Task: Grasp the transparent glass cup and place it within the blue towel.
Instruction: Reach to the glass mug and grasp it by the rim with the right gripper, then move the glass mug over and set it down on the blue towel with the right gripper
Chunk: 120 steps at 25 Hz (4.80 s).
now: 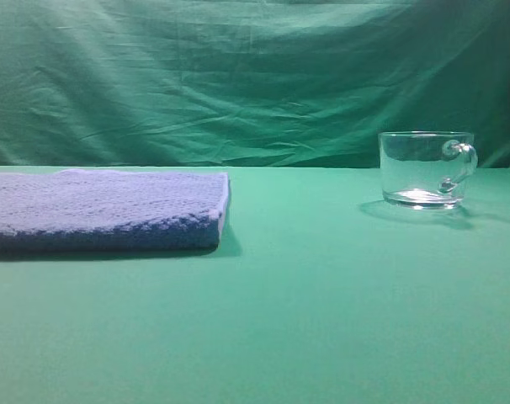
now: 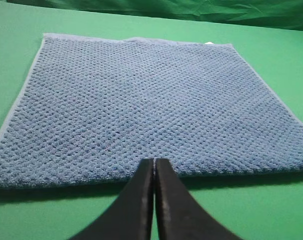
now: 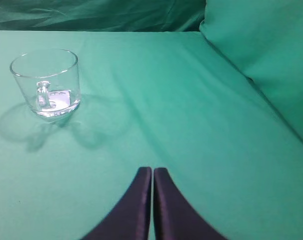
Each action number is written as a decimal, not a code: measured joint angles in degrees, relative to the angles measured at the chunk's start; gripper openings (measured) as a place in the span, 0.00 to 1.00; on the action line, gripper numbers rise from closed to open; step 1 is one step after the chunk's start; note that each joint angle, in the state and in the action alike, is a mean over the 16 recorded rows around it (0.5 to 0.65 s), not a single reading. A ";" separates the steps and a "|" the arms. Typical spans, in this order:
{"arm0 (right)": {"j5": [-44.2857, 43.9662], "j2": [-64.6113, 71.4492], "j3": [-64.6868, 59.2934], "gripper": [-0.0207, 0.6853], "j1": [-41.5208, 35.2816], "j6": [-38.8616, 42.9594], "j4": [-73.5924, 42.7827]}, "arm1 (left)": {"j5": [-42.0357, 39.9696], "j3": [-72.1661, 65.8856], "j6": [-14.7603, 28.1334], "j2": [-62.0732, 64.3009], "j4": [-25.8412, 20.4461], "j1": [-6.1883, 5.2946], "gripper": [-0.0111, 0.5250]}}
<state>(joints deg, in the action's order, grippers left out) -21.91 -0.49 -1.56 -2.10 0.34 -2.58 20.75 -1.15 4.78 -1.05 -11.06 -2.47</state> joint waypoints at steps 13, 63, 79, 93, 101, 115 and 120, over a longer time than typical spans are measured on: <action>0.00 0.00 0.00 0.03 0.00 0.00 0.00 | 0.00 0.00 0.00 0.00 0.00 0.00 0.02; -4.63 54.20 37.47 0.03 13.59 -5.16 0.87 | 0.00 0.00 0.00 0.00 0.00 0.00 0.02; -19.09 87.05 59.02 0.75 16.07 -10.86 6.57 | 0.00 0.00 0.00 0.00 0.00 0.00 0.02; -12.25 102.72 65.54 0.48 16.07 -12.12 8.07 | 0.00 0.00 0.00 0.00 0.00 0.00 0.02; -13.96 104.84 71.24 0.19 17.51 -12.27 8.10 | 0.00 0.00 0.00 0.00 0.00 0.00 0.02; -17.19 113.17 95.34 0.18 35.61 -13.25 8.42 | 0.00 0.00 0.00 0.00 0.00 0.00 0.02; -17.01 120.95 103.70 0.18 42.55 -14.08 8.67 | 0.00 0.00 0.00 0.00 0.00 0.00 0.02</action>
<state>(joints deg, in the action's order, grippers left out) -38.91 120.46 102.14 40.45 -13.74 6.09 20.75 -1.15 4.78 -1.05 -11.06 -2.47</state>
